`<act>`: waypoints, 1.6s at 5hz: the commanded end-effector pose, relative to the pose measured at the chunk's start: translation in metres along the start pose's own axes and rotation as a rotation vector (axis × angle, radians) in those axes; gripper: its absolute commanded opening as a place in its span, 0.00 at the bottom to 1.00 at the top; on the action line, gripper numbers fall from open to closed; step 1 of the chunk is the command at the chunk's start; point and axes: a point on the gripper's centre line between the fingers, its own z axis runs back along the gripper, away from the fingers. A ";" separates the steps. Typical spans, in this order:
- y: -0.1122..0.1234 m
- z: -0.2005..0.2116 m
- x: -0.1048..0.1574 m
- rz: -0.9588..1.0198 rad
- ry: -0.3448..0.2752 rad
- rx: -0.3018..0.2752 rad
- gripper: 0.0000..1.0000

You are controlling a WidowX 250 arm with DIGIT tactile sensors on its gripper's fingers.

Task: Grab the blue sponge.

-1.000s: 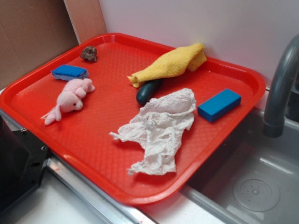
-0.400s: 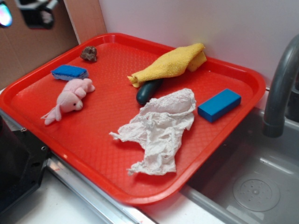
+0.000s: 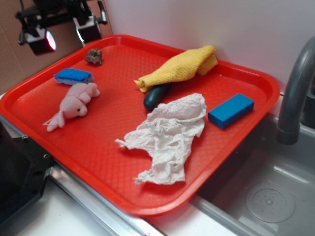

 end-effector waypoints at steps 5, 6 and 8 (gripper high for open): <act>0.023 -0.077 0.034 0.110 0.157 0.078 0.00; 0.006 -0.027 0.032 -0.132 0.192 0.006 0.00; -0.012 0.075 0.001 -0.654 0.153 0.094 0.00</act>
